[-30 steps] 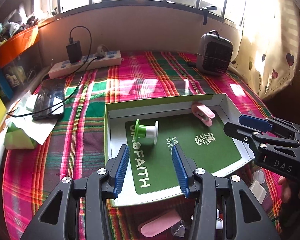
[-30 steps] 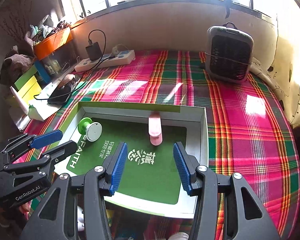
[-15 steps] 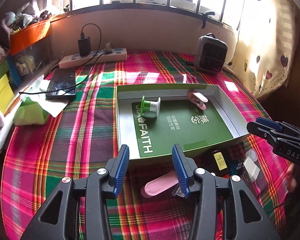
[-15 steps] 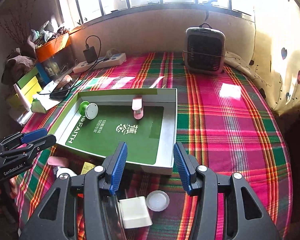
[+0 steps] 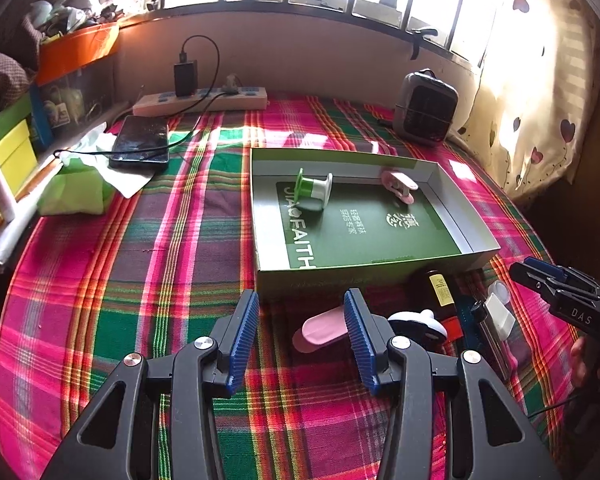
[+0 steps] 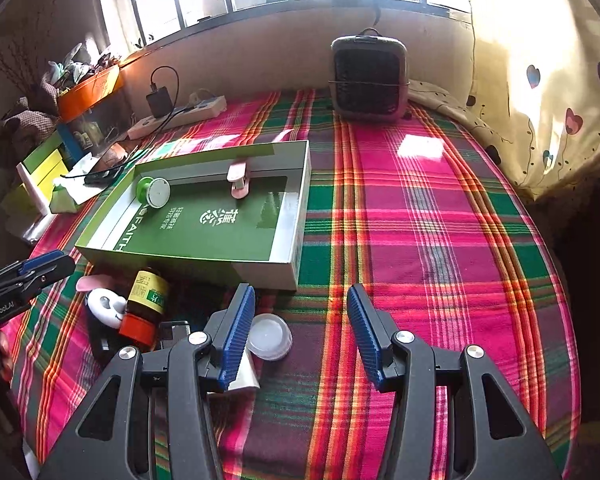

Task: Organize rigid objects
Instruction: 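Withdraw both tools from the box toward the remaining items on the cloth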

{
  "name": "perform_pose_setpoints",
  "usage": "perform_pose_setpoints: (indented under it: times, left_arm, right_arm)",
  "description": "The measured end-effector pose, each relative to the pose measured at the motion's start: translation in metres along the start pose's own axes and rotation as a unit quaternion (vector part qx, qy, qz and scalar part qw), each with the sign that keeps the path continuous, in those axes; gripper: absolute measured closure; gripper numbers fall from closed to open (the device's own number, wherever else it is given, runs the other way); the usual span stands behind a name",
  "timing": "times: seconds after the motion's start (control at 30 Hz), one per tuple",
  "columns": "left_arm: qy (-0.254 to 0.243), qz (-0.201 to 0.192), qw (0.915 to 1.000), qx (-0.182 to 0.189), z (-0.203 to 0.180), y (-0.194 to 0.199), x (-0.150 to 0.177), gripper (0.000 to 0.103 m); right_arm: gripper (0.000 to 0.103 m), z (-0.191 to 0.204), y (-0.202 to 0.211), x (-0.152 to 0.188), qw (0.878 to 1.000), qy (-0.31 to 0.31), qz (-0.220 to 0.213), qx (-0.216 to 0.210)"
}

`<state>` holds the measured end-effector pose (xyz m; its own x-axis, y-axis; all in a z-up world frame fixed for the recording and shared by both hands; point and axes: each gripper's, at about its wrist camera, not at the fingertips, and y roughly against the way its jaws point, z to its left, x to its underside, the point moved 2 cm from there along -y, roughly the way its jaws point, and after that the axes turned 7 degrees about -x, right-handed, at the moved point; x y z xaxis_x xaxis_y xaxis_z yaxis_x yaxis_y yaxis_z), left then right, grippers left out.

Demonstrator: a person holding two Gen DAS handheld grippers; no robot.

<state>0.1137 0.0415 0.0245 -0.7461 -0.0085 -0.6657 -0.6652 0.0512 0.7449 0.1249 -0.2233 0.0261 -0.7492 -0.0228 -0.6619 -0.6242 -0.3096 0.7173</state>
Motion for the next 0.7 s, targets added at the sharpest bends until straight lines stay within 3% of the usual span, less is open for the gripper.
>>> perform_pose_setpoints:
  times: [0.37, 0.7]
  left_arm:
    - [0.012, 0.017, 0.9997, 0.015, 0.012, -0.005, 0.018, 0.059]
    - [-0.008, 0.023, 0.9994, 0.025, 0.005, -0.015, 0.014, 0.058]
  right_arm:
    - [0.054, -0.011, -0.006, 0.01, 1.0, -0.016, 0.014, -0.018]
    - [0.053, -0.008, -0.015, 0.01, 0.999, -0.016, 0.027, -0.036]
